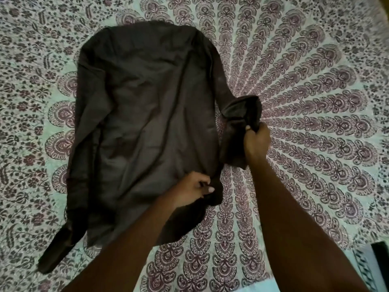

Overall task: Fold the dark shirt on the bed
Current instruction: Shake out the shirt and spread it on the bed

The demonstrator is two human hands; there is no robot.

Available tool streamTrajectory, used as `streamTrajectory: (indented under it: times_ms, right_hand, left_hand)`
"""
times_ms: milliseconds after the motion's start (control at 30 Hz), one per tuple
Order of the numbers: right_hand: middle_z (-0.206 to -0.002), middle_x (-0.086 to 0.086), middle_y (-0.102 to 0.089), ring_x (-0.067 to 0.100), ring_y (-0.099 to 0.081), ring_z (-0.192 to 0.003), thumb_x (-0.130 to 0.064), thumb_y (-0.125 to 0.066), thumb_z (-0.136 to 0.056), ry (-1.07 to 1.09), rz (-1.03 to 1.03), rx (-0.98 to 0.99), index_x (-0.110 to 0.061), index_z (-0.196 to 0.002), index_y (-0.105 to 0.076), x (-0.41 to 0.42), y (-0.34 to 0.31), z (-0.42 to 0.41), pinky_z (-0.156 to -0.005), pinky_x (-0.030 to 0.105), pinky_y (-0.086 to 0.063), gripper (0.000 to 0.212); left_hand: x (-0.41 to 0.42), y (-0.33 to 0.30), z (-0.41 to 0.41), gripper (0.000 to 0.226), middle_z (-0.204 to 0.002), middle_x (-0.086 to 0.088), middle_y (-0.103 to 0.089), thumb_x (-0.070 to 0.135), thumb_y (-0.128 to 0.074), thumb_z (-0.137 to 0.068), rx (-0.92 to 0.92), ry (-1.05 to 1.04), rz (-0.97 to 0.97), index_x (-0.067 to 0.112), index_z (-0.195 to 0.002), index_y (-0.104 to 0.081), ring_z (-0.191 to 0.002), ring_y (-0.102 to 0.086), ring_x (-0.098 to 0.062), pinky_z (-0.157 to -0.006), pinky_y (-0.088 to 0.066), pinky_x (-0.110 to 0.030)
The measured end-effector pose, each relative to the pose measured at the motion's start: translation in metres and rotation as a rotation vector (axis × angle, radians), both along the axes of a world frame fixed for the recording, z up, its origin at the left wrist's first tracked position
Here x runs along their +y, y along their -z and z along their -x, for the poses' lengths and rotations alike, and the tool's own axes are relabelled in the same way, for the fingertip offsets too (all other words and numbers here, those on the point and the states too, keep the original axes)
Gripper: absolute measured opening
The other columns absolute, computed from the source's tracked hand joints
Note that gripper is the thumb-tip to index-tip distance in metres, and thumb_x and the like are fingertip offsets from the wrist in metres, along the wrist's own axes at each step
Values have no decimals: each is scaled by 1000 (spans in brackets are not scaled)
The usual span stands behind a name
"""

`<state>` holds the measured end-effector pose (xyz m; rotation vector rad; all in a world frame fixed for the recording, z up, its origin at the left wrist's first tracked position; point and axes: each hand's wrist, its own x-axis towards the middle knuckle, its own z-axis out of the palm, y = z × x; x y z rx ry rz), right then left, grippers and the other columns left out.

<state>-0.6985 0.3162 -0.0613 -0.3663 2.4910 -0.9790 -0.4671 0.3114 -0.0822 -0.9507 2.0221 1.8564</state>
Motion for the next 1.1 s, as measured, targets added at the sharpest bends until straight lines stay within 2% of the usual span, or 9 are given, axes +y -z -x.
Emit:
streamTrajectory:
  times_ms: [133, 333, 433, 500, 633, 700, 833, 967, 1100]
  right_hand:
    - [-101, 11, -69, 30, -65, -97, -11, -62, -83, -148, 19, -54, -3, -112, -64, 10, -17, 24, -85, 34, -50, 30]
    - [-107, 7, -67, 24, -64, -89, -16, -61, -94, -839, -75, 248, -29, -135, -52, 35, -33, 50, -79, 35, -54, 44]
    - [-98, -1, -57, 18, -60, -79, -29, -53, -98, -1206, -291, 169, -48, -138, -39, 43, -30, 38, -70, 34, -56, 47]
    - [-92, -5, -55, 14, -57, -78, -30, -50, -97, -1293, -279, 85, -43, -130, -50, 47, -24, 41, -70, 32, -52, 36]
    - [-92, -1, -62, 20, -63, -87, -17, -64, -77, -1218, -138, -31, -17, -90, -68, 35, -6, 77, -75, 25, -48, 14]
    - [-90, -7, -66, 11, -64, -84, -9, -73, -76, -936, -22, -173, -15, -101, -70, 15, 0, 86, -75, 12, -46, 25]
    - [-82, 3, -75, 17, -67, -53, -28, -88, -75, -317, 70, -730, -14, -113, -50, -58, 15, 99, -48, 24, -45, 56]
    - [-57, 6, -66, 13, -50, -38, -17, -91, -69, -571, -195, -583, -4, -78, -68, -91, 17, 114, -41, 19, -37, 29]
    - [-57, -1, -64, 5, -58, -49, -5, -74, -84, -752, -128, -652, -11, -63, -68, -80, 1, 122, -58, 20, -44, 23]
  left_hand:
    - [2, 11, 6, 8, -86, -2, -68, 19, -66, -95, -169, 215, 32, 13, -97, -70, -76, -63, -10, -75, -48, -24]
    - [-46, -18, 71, 23, -71, -1, -62, 14, -51, -102, -36, -725, -38, 21, -81, -59, -57, -55, -12, -46, -44, -21]
    - [-84, -19, 110, 11, -92, -4, -65, 20, -51, -103, 28, -874, -67, 27, -102, -60, -80, -63, -18, -65, -53, -29]
    - [-104, -5, 130, 19, -103, -9, -65, 24, -56, -99, -10, -832, 38, 31, -116, -61, -96, -65, -28, -83, -59, -44]
    - [-142, 0, 167, 33, -118, -11, -65, 19, -66, -92, -103, -814, 281, 26, -124, -63, -109, -64, -32, -95, -54, -45]
    - [-157, 6, 183, 29, -111, -10, -66, 15, -71, -88, -143, -799, 297, 23, -116, -66, -98, -67, -27, -86, -58, -41]
    - [-180, 12, 207, 18, -73, 1, -56, 3, -68, -87, -163, -659, 286, 18, -97, -66, -69, -58, -18, -55, -56, -24]
    - [-205, 8, 215, 22, -91, -5, -69, 7, -54, -83, -306, -478, 585, 19, -91, -70, -96, -68, -28, -87, -56, -36]
    - [-227, 12, 224, 69, -139, -8, -40, 1, -67, -75, -248, -54, 989, 33, -134, -52, -113, -45, -35, -88, -49, -43]
